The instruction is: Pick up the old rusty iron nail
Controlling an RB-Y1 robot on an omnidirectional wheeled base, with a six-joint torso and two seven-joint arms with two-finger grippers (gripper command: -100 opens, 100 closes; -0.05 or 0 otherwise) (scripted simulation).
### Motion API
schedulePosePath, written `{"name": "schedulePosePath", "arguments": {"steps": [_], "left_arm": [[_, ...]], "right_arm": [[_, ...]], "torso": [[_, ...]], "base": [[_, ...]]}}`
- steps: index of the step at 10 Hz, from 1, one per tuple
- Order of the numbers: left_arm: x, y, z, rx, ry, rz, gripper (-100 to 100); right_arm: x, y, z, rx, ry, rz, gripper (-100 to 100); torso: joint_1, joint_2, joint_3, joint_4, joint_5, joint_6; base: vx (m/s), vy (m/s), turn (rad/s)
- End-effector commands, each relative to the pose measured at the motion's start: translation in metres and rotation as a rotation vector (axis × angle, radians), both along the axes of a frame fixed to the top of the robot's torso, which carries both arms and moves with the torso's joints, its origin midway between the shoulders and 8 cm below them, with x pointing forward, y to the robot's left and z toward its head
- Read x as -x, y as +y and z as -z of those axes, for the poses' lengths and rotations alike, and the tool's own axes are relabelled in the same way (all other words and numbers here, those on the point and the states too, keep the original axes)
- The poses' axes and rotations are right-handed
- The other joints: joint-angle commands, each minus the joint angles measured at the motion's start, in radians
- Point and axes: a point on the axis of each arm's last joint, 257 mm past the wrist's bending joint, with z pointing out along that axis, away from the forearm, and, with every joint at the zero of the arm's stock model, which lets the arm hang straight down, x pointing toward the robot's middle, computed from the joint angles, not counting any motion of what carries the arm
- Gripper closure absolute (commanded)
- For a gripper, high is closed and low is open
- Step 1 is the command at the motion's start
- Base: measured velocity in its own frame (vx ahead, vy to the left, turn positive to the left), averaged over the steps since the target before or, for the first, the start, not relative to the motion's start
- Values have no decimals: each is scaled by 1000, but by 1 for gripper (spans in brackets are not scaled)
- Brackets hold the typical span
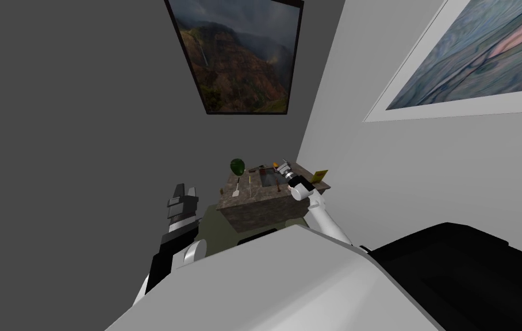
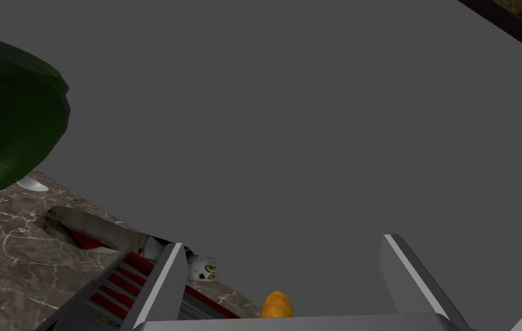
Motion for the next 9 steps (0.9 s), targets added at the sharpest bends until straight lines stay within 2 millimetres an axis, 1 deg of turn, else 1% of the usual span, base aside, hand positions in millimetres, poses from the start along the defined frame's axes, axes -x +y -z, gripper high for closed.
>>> {"name": "schedulePosePath", "arguments": {"steps": [1,2,3,4,5,6,7,8,9], "left_arm": [[0,0,0,0,0,0,0],[0,0,0,0,0,0,0],[0,0,0,0,0,0,0],[0,0,0,0,0,0,0],[0,0,0,0,0,0,0],[0,0,0,0,0,0,0],[0,0,0,0,0,0,0],[0,0,0,0,0,0,0],[0,0,0,0,0,0,0]], "right_arm": [[-5,0,11,-49,56,-16,-100],[-6,0,15,-57,73,-18,-100],[-14,1,25,-104,121,-37,-100],[-15,1,32,-127,151,-40,-100],[-15,1,34,-127,161,-40,-100],[-22,1,46,-180,214,-57,-100],[-22,2,53,-198,245,-57,-100],[-28,1,62,-238,291,-69,-100],[-28,2,68,-262,317,-69,-100]], "torso": [[0,0,0,0,0,0],[0,0,0,0,0,0],[0,0,0,0,0,0],[0,0,0,0,0,0],[0,0,0,0,0,0],[0,0,0,0,0,0],[0,0,0,0,0,0],[0,0,0,0,0,0],[0,0,0,0,0,0]], "base": [[0,0,0],[0,0,0],[0,-4,17],[1,-5,12],[0,0,0],[1,-5,17],[2,-7,13],[3,-10,16],[3,-10,10]]}}
